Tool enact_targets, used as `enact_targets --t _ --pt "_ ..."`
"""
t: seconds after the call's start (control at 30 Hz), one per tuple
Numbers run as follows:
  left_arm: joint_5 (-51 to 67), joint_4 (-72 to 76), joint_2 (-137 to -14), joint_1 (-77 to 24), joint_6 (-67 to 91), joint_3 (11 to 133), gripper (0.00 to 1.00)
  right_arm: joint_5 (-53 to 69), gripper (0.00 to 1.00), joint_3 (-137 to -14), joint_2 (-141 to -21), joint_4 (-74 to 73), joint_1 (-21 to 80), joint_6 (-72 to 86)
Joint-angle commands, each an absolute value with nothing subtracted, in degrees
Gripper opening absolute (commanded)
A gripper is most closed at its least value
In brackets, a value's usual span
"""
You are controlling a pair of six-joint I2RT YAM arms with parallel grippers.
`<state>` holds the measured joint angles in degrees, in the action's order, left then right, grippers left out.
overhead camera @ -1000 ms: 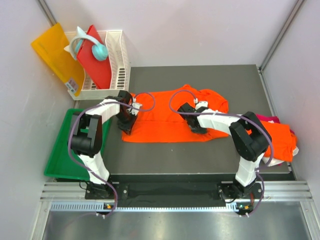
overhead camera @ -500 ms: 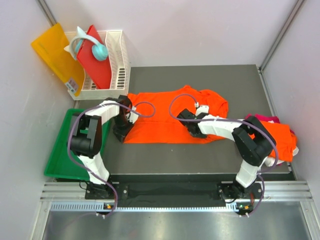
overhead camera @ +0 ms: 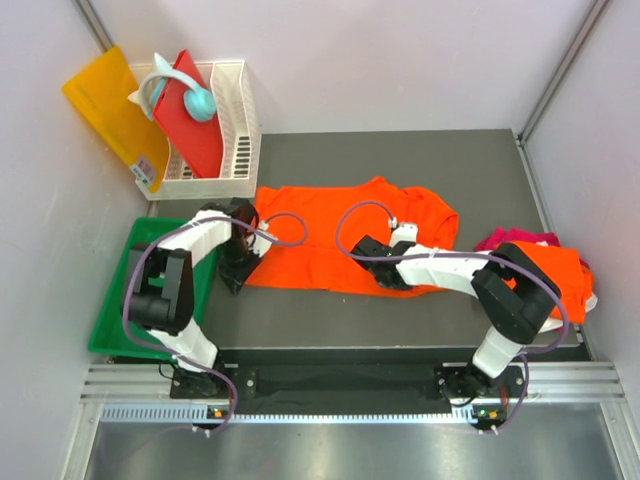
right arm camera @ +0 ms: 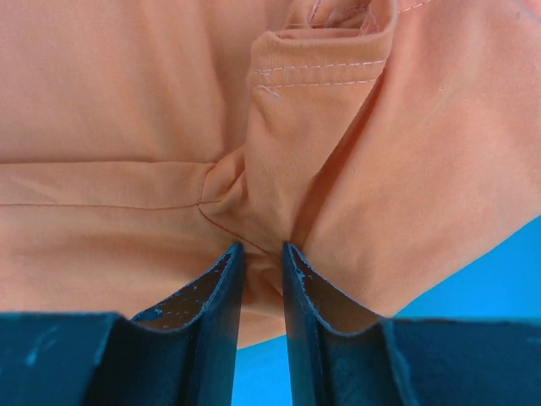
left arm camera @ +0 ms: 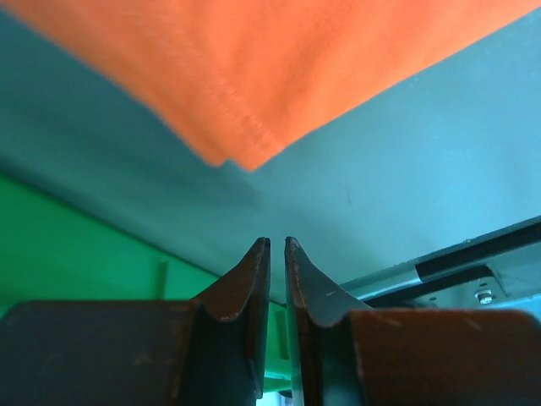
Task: Fold and stack the t-shirts
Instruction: Fold the flattened tshirt in 1/3 of the way
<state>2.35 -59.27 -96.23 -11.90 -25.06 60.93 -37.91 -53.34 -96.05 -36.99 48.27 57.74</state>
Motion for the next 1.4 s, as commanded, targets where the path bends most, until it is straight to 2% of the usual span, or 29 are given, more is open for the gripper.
enact_targets --t 0.0,0.23,0.4,0.53,0.6,0.87,1.03,1.1,1.23,1.37 --pt "2.8 -55.7 -89.0 -11.9 -24.0 62.3 0.2 -28.1 0.27 -50.7 -98.8 -46.0 50.0 59.2" --pt "10.1 -47.1 -84.9 -11.9 -15.2 64.5 0.33 -33.8 0.43 -59.1 -98.6 -47.4 49.7 57.7" --pt "14.0 -41.2 -86.8 -11.9 -10.1 62.8 0.38 -36.2 0.5 -62.5 -99.9 -46.4 48.1 55.7" --pt "14.4 -38.7 -91.0 -11.9 -7.1 62.8 0.4 -38.3 0.62 -63.1 -99.8 -44.7 47.3 55.5" --pt "14.0 -38.8 -93.6 -11.9 -6.5 63.2 0.4 -39.5 0.65 -63.1 -99.1 -43.9 47.3 55.8" --pt "13.2 -37.9 -94.0 -11.8 -4.7 62.1 0.38 -44.9 0.66 -57.1 -90.3 -33.5 47.4 54.9" --pt "14.0 -38.1 -91.1 -11.9 -4.3 60.9 0.35 -41.1 0.64 -52.4 -83.2 -25.2 46.6 49.3" --pt "14.8 -39.0 -91.1 -11.8 -5.4 60.9 0.32 -39.6 0.62 -50.7 -82.2 -23.0 46.5 48.5" --pt "15.7 -40.3 -91.6 -11.8 -6.3 60.0 0.19 -36.0 0.58 -51.2 -85.3 -23.9 46.6 48.8" --pt "14.1 -43.2 -95.9 -11.9 -6.3 61.9 0.14 -33.1 0.57 -50.5 -88.2 -22.1 46.8 49.8"
